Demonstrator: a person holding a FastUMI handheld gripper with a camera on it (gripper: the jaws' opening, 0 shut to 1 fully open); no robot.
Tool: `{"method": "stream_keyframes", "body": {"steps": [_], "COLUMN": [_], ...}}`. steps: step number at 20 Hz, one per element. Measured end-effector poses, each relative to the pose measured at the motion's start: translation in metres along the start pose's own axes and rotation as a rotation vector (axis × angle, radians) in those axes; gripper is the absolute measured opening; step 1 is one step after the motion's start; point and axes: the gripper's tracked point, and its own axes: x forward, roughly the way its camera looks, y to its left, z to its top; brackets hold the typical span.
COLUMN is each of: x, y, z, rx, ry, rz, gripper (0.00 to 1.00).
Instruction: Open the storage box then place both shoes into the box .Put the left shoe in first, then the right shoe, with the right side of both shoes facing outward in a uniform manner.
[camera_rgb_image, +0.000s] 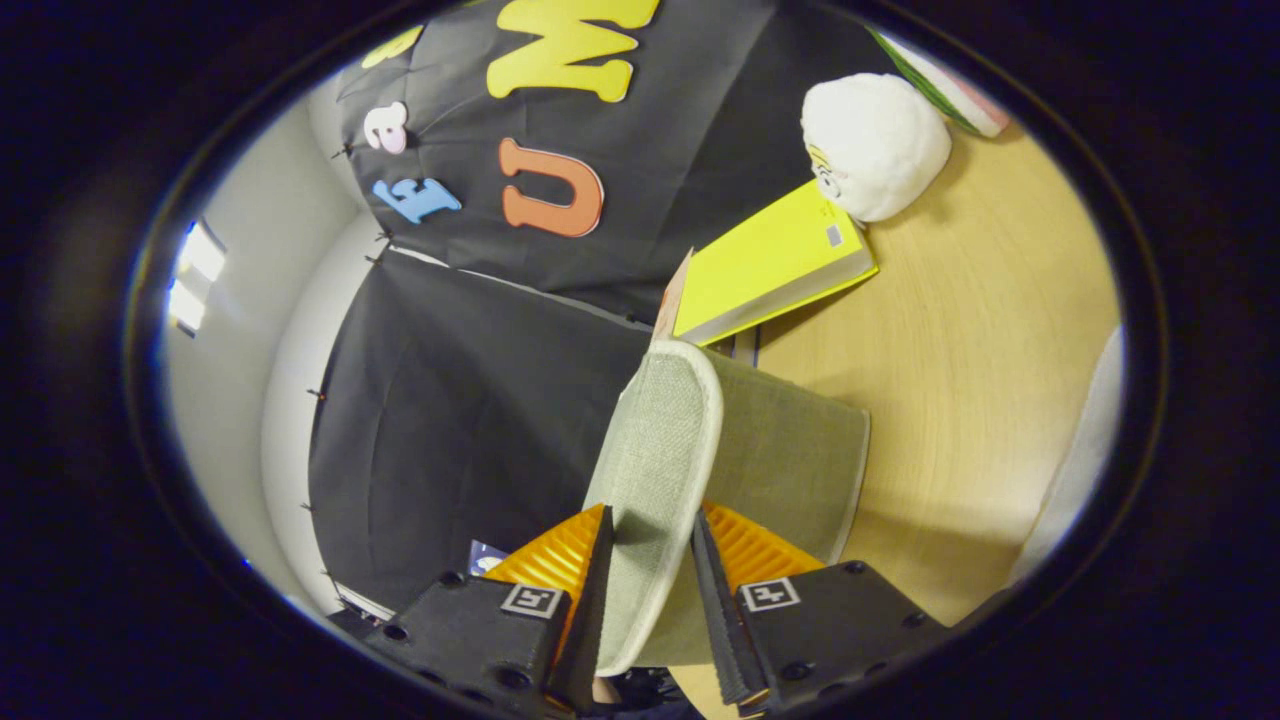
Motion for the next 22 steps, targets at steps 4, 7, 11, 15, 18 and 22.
{"method": "stream_keyframes", "body": {"steps": [4, 7, 11, 15, 18, 22], "x": [-0.008, -0.009, -0.004, 0.019, 0.047, 0.093], "y": [0.023, 0.051, 0.099, 0.138, 0.169, 0.203], "z": [0.001, 0.000, 0.002, 0.001, 0.002, 0.000], "rx": [-0.054, -0.066, -0.134, -0.187, -0.219, -0.252], "ry": [-0.014, -0.027, -0.049, -0.042, -0.035, -0.022], "rz": [-0.023, -0.043, -0.053, -0.079, -0.082, -0.094], "gripper": [0.25, 0.15, 0.11, 0.11, 0.11, 0.12]}}
